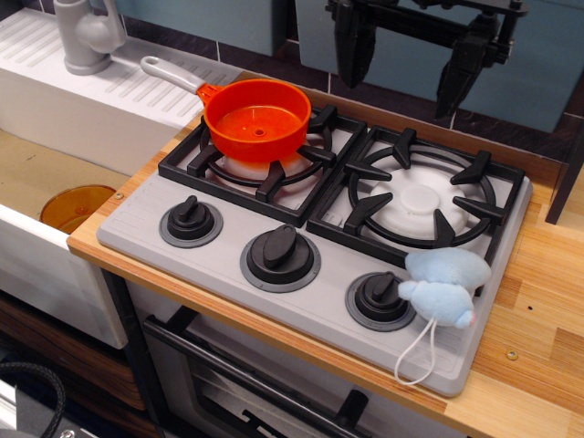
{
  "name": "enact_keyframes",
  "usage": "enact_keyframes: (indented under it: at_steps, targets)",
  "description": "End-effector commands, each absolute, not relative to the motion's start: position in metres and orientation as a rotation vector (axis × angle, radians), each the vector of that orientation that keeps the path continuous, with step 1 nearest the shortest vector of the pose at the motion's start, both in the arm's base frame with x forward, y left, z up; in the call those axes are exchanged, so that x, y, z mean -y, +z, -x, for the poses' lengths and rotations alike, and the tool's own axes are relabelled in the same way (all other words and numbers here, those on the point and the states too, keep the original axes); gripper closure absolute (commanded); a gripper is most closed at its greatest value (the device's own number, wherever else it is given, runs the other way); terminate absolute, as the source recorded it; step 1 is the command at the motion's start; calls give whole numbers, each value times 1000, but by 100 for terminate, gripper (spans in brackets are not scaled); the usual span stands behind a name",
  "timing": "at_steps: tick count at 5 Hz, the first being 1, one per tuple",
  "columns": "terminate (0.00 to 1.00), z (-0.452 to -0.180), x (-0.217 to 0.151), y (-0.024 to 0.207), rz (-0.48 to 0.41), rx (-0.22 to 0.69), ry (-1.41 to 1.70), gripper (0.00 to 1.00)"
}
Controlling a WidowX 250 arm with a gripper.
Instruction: End effector reaching pot or pan
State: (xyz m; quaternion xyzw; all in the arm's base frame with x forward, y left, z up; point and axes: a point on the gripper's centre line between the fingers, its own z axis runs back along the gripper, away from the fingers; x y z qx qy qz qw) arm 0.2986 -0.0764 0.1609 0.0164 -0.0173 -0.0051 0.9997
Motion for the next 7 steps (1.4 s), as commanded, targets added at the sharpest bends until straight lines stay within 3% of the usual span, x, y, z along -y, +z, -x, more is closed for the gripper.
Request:
enact_keyframes:
  at_steps: [1,3,5,7]
  targets:
    - [0,-299,76,161,-33,35,-10,0]
    - [0,-345,57,130,-14,82,-20,0]
    - [0,-386,16,121,-34,119,-86,0]
    - [0,-388,-3,100,-44,146,-90,0]
